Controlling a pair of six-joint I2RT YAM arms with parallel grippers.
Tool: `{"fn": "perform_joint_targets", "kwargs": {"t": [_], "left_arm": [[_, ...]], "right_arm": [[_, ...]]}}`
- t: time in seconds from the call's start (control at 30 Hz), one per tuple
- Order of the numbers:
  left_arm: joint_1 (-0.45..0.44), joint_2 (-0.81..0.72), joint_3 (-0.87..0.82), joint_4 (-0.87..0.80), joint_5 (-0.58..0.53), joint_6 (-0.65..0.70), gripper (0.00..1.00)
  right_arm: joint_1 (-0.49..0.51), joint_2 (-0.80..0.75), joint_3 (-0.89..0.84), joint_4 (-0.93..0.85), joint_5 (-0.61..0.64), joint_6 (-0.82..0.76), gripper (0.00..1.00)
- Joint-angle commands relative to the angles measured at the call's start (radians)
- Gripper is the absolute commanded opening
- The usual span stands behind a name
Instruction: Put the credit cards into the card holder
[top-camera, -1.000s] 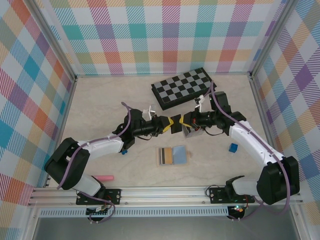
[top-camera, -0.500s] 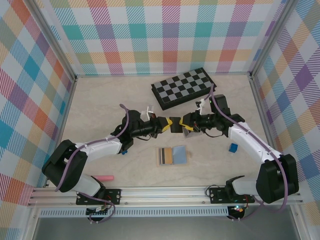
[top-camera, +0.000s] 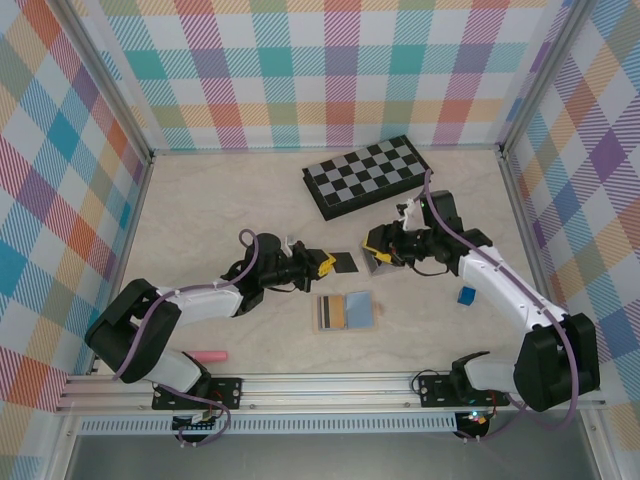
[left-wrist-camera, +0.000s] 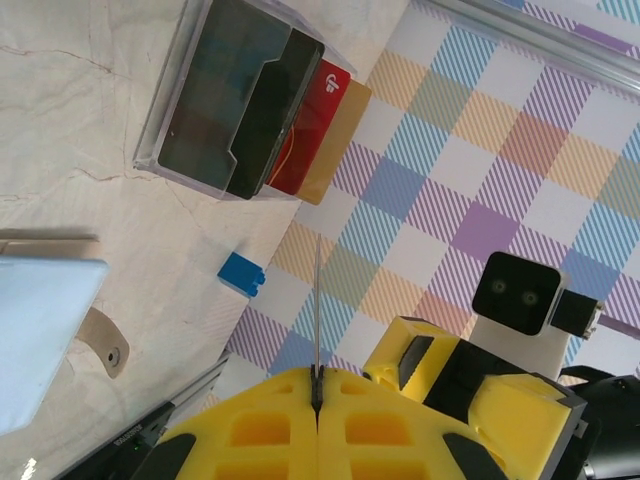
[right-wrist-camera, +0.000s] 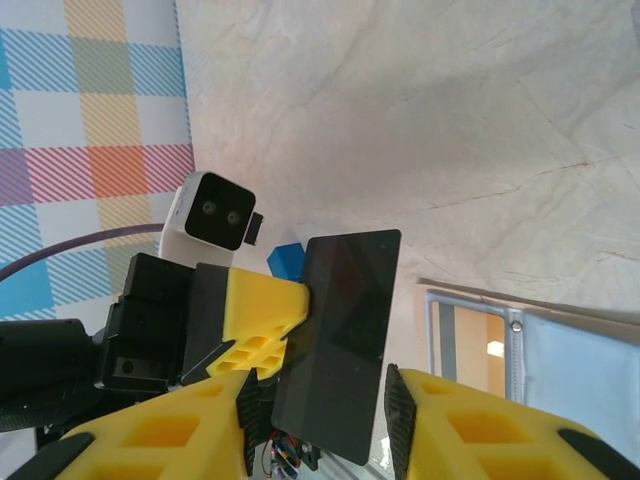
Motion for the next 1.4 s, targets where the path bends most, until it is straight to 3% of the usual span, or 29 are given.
{"fn": "perform_joint_targets", "kwargs": {"t": [0.0, 0.23, 0.4, 0.47, 0.63, 0.83, 1.37], "left_arm": [[0.005, 0.008, 0.006, 0.014, -0.009, -0.042, 0.00], [0.005, 0.020, 0.008, -0.030, 0.001, 0.016, 0.00], [-0.007, -0.060, 0.076, -0.415, -0.045, 0.391, 0.00], [-0.012, -0.103, 0.078, -0.510, -0.084, 0.483, 0.00], [-0.029, -0.152, 0.049, -0.548, -0.156, 0.681, 0.00], [-0.163, -0.193, -0.026, -0.461, -0.329, 0.840, 0.00], [-0.250, -0.011, -0.049, -0.266, -0.318, 0.798, 0.00]], "right_arm": [[-0.001, -0.017, -0.031, -0.032, 0.027, -0.014, 0.40], [0.000, -0.016, -0.063, -0.030, 0.043, -0.021, 0.41], [0.007, -0.009, -0.109, -0.012, 0.047, -0.024, 0.40], [0.013, -0.007, -0.130, -0.015, 0.060, -0.035, 0.38], [0.070, 0.021, -0.176, 0.009, 0.076, -0.048, 0.32], [0.197, 0.107, -0.171, 0.006, 0.160, -0.055, 0.27], [0.230, 0.217, -0.170, -0.085, 0.369, -0.107, 0.22]]}}
